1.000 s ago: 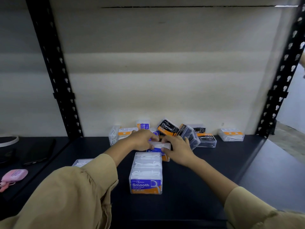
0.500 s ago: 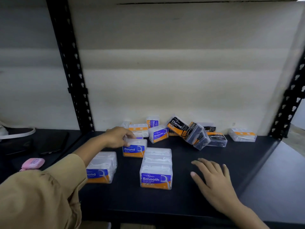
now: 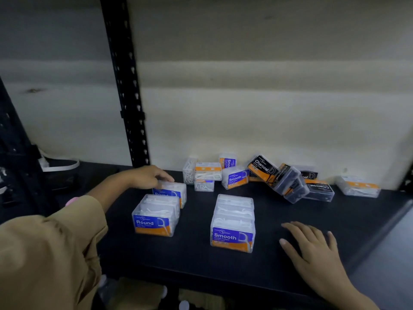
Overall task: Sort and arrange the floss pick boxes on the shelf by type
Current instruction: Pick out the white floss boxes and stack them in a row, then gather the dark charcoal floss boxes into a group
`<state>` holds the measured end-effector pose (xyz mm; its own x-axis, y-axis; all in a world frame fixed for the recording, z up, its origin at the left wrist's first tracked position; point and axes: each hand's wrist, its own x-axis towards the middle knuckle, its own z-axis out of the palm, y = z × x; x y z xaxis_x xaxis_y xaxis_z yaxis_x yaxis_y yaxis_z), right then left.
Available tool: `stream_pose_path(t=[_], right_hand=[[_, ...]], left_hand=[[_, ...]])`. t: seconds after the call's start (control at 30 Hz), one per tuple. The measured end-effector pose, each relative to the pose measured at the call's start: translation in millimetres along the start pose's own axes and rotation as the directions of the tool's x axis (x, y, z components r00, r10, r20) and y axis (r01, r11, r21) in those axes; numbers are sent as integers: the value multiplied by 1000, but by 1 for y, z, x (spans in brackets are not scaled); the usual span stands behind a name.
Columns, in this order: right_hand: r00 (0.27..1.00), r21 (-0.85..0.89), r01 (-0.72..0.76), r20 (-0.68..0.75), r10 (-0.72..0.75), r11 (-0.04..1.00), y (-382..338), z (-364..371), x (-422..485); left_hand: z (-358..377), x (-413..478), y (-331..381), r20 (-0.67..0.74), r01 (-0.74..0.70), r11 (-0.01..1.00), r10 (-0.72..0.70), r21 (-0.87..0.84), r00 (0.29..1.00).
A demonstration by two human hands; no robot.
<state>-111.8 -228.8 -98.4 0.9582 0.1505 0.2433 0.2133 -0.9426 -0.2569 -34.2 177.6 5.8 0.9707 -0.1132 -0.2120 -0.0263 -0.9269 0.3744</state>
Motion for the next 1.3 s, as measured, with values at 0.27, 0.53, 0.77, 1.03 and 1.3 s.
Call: stream_pose_path(t=[0.27,0.53,0.77,1.03,1.3], right_hand=[[1000,-11,-4,21,4,1000,-2,-4,-2],[1000,-40,4,12,-3,999,-1,-3,0],[998,-57,-14,56,17,998,-3,-6,-2],[999,56,-48,1,48,997,3,-19,29],[947,15,-71,-313,72,997,10,-46,117]], left_hand=[[8,2,-6,-76,5,1000,-7,-24,997],[7,4,-13,-24,7,1000,-7,2,1000],[4,1,-6,17,-2,1000,1,31,1000],[16,33,80,-359,-113,985,154,134,921],[32,81,191,-341,-176,953,256,248,905]])
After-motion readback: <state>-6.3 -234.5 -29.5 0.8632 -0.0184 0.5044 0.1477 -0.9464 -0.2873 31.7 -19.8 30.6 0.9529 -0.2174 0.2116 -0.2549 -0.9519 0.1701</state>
